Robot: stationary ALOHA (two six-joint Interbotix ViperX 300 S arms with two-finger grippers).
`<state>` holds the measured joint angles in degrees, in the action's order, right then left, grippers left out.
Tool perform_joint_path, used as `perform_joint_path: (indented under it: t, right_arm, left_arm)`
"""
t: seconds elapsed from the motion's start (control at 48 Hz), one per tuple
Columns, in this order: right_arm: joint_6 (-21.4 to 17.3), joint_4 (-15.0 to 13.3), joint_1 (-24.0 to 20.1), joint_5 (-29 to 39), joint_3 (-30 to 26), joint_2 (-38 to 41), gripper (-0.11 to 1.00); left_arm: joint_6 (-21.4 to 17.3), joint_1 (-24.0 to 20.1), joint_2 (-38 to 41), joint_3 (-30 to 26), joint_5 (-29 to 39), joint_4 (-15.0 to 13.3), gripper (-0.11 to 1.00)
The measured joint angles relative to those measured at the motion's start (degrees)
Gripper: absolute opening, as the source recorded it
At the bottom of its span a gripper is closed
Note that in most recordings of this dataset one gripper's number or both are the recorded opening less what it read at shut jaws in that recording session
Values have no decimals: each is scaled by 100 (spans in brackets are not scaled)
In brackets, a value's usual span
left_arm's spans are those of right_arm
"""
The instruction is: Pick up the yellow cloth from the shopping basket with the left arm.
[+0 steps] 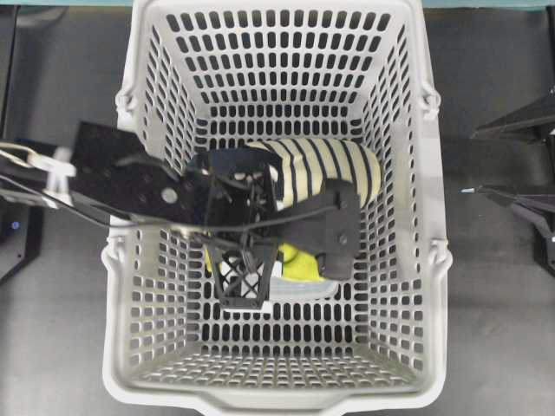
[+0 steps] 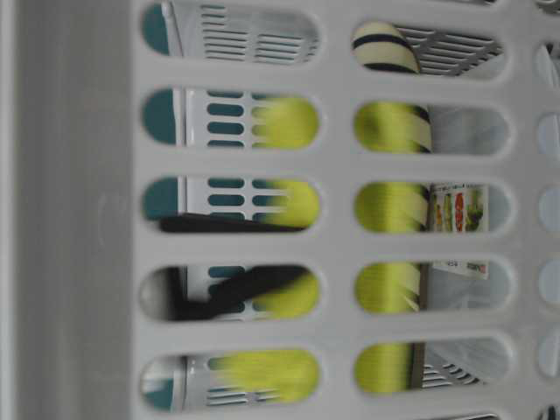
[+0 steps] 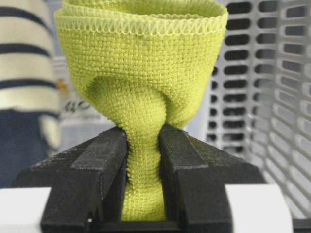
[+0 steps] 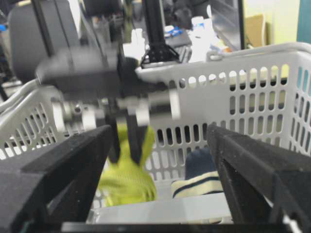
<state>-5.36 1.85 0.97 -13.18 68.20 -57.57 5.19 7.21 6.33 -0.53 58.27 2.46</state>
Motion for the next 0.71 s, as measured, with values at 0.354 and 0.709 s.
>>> perform_joint_path:
  t: [0.354, 0.709]
  right_arm:
    - [0, 0, 0, -9, 9, 0, 76]
    - [0, 0, 0, 0, 9, 0, 76]
  left_arm:
    - [18, 9, -26, -2426, 1995, 0, 18]
    - [-70, -53, 193, -2892, 2461, 0, 18]
